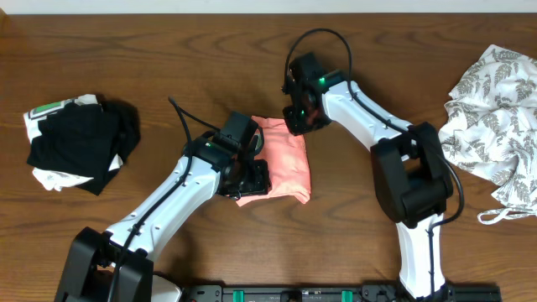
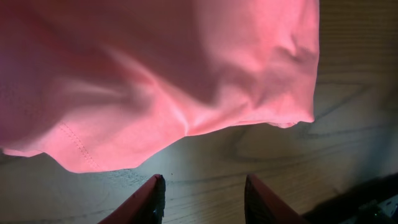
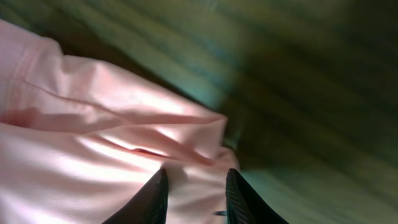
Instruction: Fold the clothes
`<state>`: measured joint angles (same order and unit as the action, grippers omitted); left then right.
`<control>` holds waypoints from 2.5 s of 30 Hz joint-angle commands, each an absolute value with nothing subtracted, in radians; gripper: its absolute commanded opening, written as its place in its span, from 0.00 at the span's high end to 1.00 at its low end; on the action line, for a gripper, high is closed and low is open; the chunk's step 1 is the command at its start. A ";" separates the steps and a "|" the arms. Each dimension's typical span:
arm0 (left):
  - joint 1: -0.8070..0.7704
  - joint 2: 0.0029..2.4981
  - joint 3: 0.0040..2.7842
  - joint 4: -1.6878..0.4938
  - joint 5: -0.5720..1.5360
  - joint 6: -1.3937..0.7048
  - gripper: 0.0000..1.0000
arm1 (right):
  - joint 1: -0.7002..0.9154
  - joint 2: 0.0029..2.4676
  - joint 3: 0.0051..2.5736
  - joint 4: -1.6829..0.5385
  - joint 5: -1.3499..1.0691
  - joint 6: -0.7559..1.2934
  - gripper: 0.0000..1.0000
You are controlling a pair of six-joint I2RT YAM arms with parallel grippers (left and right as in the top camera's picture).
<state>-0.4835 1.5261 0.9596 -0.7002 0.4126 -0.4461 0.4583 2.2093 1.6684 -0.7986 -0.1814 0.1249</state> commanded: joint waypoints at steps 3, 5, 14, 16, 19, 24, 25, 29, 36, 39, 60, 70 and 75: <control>-0.486 1.531 0.950 -0.713 0.411 -0.466 0.58 | 0.463 2.137 1.722 -0.813 -0.215 -0.027 0.72; -0.486 1.531 0.950 -0.712 0.407 -0.466 0.58 | 0.473 2.140 1.719 -0.847 -0.293 -0.112 0.73; -0.479 1.530 0.950 -0.733 0.307 -0.467 0.59 | 0.541 2.140 1.715 -0.915 -0.333 -0.363 0.42; -0.461 1.530 0.950 -0.736 0.265 -0.470 0.59 | 0.548 2.140 1.715 -0.909 -0.318 -0.394 0.36; -0.414 1.527 0.950 -0.736 0.216 -0.469 0.59 | 0.551 2.140 1.715 -0.886 -0.311 -0.447 0.34; -0.338 1.526 0.950 -0.736 0.162 -0.469 0.59 | 0.551 2.140 1.715 -0.854 -0.311 -0.508 0.24; -0.322 1.526 0.950 -0.736 0.158 -0.469 0.59 | 0.551 2.140 1.715 -0.852 -0.312 -0.516 0.22; -0.270 1.526 0.950 -0.735 0.137 -0.469 0.59 | 0.551 2.142 1.713 -0.853 -0.323 -0.542 0.20; -0.221 1.526 0.950 -0.728 0.137 -0.469 0.59 | 0.578 2.191 1.713 -0.843 -0.342 -0.556 0.32; -0.219 1.526 0.950 -0.728 0.137 -0.469 0.59 | 0.589 2.219 1.713 -0.839 -0.342 -0.555 0.38; -0.219 1.526 0.950 -0.726 0.137 -0.466 0.59 | 0.601 2.226 1.733 -0.806 -0.280 -0.444 0.99; -0.219 1.526 0.950 -0.724 0.136 -0.465 0.58 | 0.574 2.183 1.800 -0.776 -0.165 -0.218 0.99; -0.219 1.526 0.950 -0.724 0.118 -0.466 0.58 | 0.541 2.191 1.796 -0.741 -0.161 -0.069 0.99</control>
